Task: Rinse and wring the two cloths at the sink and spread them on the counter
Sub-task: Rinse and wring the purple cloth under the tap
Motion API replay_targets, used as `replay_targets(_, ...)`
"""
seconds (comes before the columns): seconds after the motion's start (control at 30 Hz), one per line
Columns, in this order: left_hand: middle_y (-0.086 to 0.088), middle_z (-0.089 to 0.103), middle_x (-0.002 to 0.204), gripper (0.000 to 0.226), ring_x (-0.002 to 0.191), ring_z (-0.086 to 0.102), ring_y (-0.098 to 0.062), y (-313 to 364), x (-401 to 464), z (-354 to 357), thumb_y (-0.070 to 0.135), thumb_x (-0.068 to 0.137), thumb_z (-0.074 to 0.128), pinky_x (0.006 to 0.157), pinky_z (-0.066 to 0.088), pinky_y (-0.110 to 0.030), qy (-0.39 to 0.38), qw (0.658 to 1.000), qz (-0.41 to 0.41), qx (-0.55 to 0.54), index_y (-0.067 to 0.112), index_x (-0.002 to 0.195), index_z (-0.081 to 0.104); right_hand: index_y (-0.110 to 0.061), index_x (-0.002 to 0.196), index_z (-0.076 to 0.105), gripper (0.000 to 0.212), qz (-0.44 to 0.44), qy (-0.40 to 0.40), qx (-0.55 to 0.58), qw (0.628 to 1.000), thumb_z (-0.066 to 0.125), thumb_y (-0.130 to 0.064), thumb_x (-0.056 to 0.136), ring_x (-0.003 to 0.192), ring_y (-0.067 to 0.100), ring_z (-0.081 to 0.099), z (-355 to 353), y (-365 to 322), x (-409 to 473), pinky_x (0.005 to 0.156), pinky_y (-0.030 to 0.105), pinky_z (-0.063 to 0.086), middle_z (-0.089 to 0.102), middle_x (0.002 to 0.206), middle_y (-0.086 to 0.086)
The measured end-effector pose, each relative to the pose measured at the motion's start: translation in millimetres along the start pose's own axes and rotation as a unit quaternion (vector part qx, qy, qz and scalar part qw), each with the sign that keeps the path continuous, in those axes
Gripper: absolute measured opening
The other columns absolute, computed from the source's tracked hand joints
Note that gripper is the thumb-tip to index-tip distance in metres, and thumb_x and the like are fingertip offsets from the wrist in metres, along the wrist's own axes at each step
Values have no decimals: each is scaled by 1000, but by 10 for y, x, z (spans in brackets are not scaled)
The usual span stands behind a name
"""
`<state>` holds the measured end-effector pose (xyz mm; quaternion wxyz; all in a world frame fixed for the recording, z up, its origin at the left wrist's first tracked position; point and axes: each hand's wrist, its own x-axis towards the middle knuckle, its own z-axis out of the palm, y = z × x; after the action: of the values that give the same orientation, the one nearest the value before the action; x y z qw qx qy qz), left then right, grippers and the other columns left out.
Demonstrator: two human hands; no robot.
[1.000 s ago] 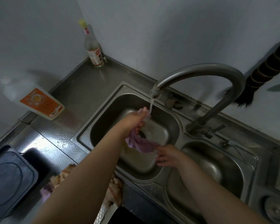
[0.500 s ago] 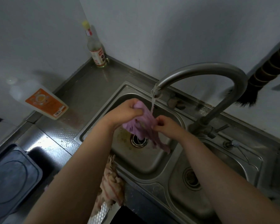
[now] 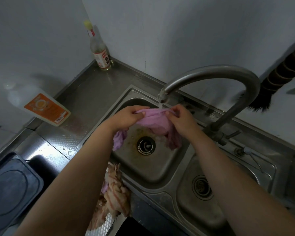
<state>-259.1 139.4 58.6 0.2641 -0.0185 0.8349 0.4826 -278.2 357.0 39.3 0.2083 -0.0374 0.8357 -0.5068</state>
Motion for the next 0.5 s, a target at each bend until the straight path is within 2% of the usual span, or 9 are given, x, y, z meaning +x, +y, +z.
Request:
replay_targets(0.07,10,64,115,31,107,63,-8,23,-4,-1,33,99,48,90,50,-23,-55,997,0,-59,31,129,53,-28,91,51,12,-16,-6,-9,1000,44,-30,100,81,1,52,-6,-94,30,64,22,40,54,88,-11)
replay_targets(0.13,11,66,106,25,99,64,-4,36,41,52,37,94,56,86,50,-23,-80,996,29,-24,25,115,61,-29,82,51,22,-36,-12,-13,999,42,-29,101,76,0,51,-1,-198,51,60,20,36,54,82,-10)
replay_targets(0.2,13,61,88,11,91,59,-7,4,139,135,32,92,62,85,44,-27,-31,996,70,43,22,89,63,-25,81,54,24,-34,-13,15,999,41,-28,101,73,4,53,25,-263,83,60,22,37,57,80,-6)
replay_targets(0.23,11,58,86,17,94,55,-10,-26,175,158,34,92,61,87,41,-31,17,995,77,56,20,82,62,-19,85,59,24,-15,-18,48,999,42,-29,100,76,8,56,40,-287,99,63,24,41,60,83,-3)
replay_targets(0.27,4,59,87,25,95,54,-17,-40,188,172,38,92,58,89,42,-36,63,995,71,41,16,81,63,-15,89,62,26,4,-25,91,996,45,-32,97,82,14,60,54,-263,141,68,27,44,63,87,1)
replay_targets(0.33,-14,65,92,38,90,60,-30,-11,165,160,41,95,49,87,48,-42,123,990,49,-44,7,95,64,-10,92,65,38,37,-71,141,987,52,-45,86,91,20,62,42,-214,186,77,33,44,67,93,5)
replay_targets(0.4,-15,65,87,37,80,62,-28,55,150,120,37,101,43,81,50,-39,154,984,40,-84,5,98,61,-12,101,66,50,58,-154,109,980,64,-57,79,97,20,66,41,-109,181,83,36,51,70,102,2)
replay_targets(0.5,-6,55,70,34,61,54,-16,220,172,81,34,102,42,65,48,-31,153,968,39,-195,8,85,56,-16,112,64,50,88,-249,57,963,75,-47,74,99,27,68,75,31,127,88,44,56,70,107,8)
